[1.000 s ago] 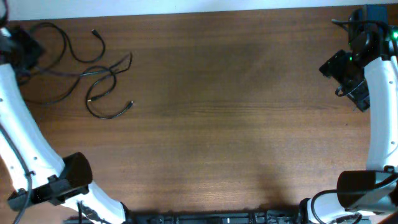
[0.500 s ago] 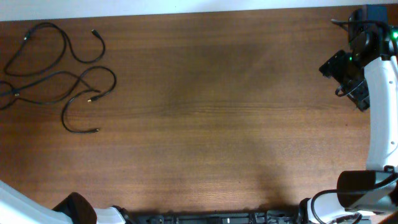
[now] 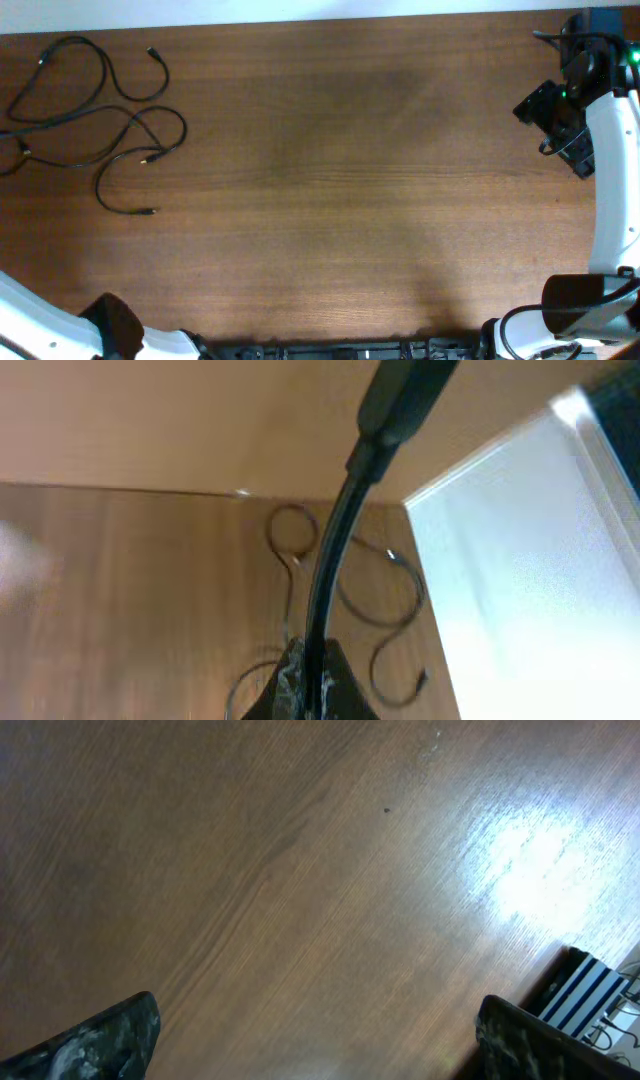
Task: Untangle cables
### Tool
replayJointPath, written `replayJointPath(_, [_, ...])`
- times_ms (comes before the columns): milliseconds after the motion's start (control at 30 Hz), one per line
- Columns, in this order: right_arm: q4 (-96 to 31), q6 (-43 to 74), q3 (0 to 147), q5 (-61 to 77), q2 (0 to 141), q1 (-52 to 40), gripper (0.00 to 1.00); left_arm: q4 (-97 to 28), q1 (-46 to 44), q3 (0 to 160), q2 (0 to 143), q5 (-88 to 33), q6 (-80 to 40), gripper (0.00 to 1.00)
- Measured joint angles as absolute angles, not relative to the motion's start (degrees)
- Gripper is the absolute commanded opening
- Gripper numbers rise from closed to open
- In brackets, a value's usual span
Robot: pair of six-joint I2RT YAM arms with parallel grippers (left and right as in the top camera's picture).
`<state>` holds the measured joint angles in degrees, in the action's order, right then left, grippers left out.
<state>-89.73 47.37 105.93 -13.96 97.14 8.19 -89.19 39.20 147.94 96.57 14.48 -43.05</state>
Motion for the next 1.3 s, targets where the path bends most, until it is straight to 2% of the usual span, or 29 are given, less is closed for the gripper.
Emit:
replayJointPath(100, [-89.7,47.4,105.9,-14.0,97.1,8.2,0.99,-82.9,39.3,147.9,96.8,3.7,-34.0,0.00])
replayJointPath(167, [-89.7,47.4,105.9,-14.0,97.1,8.2,0.98,-82.4,39.3,147.9,96.7,1.4,-31.9,0.00])
replayJointPath(267, [-89.7,47.4,105.9,-14.0,97.1,8.2,0.98,-82.1,39.3,147.8,96.0,6.1,-34.9,0.00])
replayJointPath(400, [-89.7,47.3,105.9,-14.0,97.1,8.2,0.98,-78.5,39.4,147.8,87.3,13.0,-38.7,0.00])
replayJointPath(533, [-89.7,47.4,105.9,-14.0,97.1,8.2,0.99,-70.8,39.4,148.0,85.1,2.9,-35.0,0.00])
replayJointPath(667, [-89.7,47.4,105.9,-14.0,97.1,8.2,0.98,-69.6,39.4,148.0,82.2,-11.3,-31.6,0.00])
replayJointPath(733, [-89.7,47.4,105.9,-14.0,97.1,8.2,0.98,-74.0,39.4,148.3,80.7,-14.8,-30.9,0.00])
replayJointPath(867, [-89.8,47.4,105.9,-14.0,97.1,8.2,0.98,-95.6,39.4,148.3,83.4,-2.6,-36.3,0.00])
replayJointPath(900, [-89.8,47.3,105.9,-14.0,97.1,8.2,0.98,-96.7,39.4,148.2,85.2,0.8,-37.1,0.00])
replayJointPath(1000, [-89.8,47.4,105.9,-14.0,97.1,8.2,0.98,-96.7,39.4,146.3,90.1,11.9,-39.4,0.00])
replayJointPath(1200, [-89.8,47.4,105.9,-14.0,97.1,8.2,0.98,-95.2,39.4,132.9,95.3,19.5,-42.7,0.00])
replayJointPath(1300, [-89.6,47.3,105.9,-13.9,97.1,8.2,0.98,-82.9,39.4,120.3,98.8,22.1,-45.1,0.00])
